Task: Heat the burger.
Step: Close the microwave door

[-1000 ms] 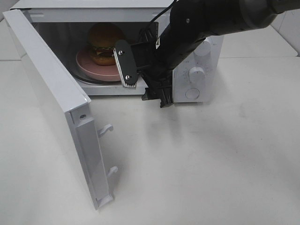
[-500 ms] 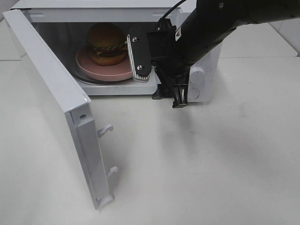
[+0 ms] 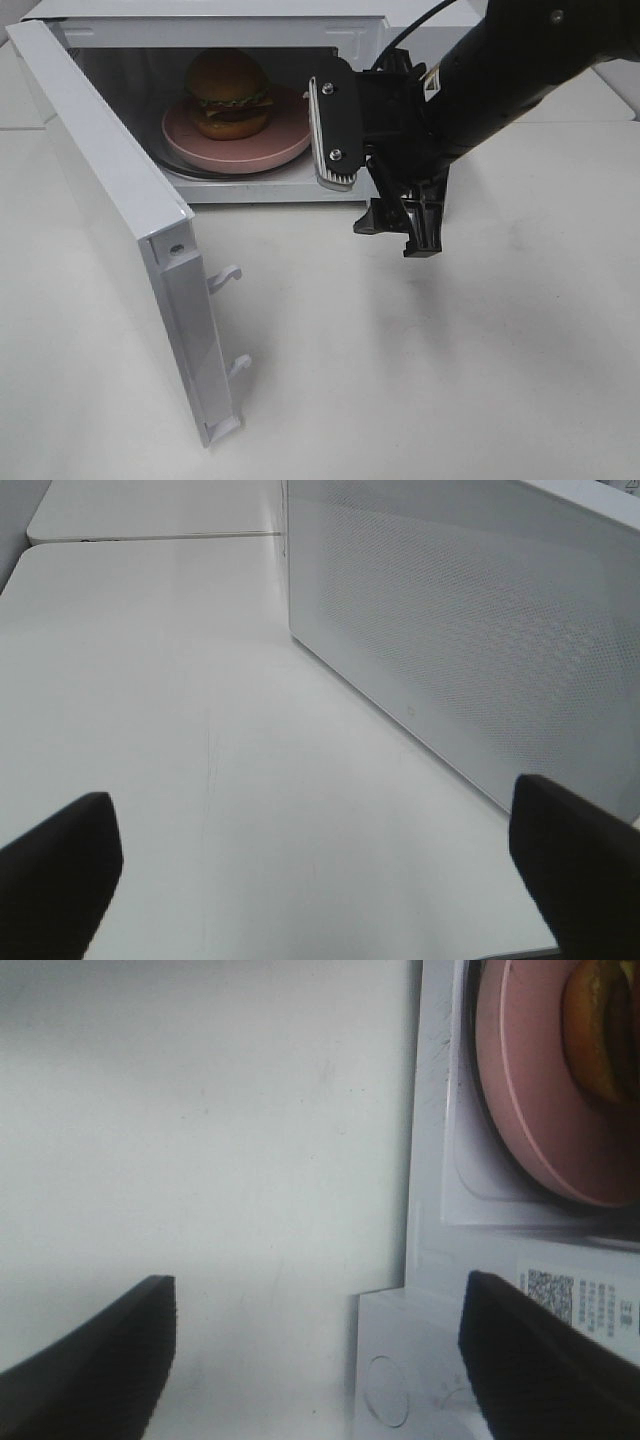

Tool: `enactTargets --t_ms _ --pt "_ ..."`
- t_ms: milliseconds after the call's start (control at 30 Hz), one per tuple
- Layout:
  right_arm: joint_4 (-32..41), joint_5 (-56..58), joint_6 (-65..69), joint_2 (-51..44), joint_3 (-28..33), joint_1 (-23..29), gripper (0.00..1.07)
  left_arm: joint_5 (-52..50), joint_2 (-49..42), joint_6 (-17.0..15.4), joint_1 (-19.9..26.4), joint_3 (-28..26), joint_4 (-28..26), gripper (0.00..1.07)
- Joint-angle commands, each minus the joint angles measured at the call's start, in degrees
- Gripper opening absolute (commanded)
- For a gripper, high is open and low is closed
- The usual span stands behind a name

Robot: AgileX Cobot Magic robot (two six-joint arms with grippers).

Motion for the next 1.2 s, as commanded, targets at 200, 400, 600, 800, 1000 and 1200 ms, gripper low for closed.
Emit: enactTargets --t_ms 200,400,600,800,1000,1200 --pt "0.17 0.23 8.31 -6.76 5.73 0.29 0.76 -0.29 -1.20 0.00 0.00 0.11 -0.29 1.03" --pt "0.17 0.29 12.95 -10.71 8.59 0.29 0.76 -0.29 -1.20 0.00 0.00 0.11 -0.29 1.03" --pt "0.17 3.72 27.22 -16.50 11.63 0.29 0.76 -0.29 -1.20 0.00 0.00 0.11 -0.29 1.03" --pt "0.17 10.37 41.94 -20.51 12.78 0.29 0.76 -0.29 -1.20 0.00 0.00 0.11 -0.29 1.03" --pt "-0.40 15.81 52.88 -24.24 12.78 0.29 0.76 -0.29 -1.20 0.00 0.00 0.11 -0.29 1.03" --pt "-0.40 25.67 57.24 -28.42 12.78 0.29 0.76 -0.29 -1.20 0.00 0.00 0.11 -0.29 1.03"
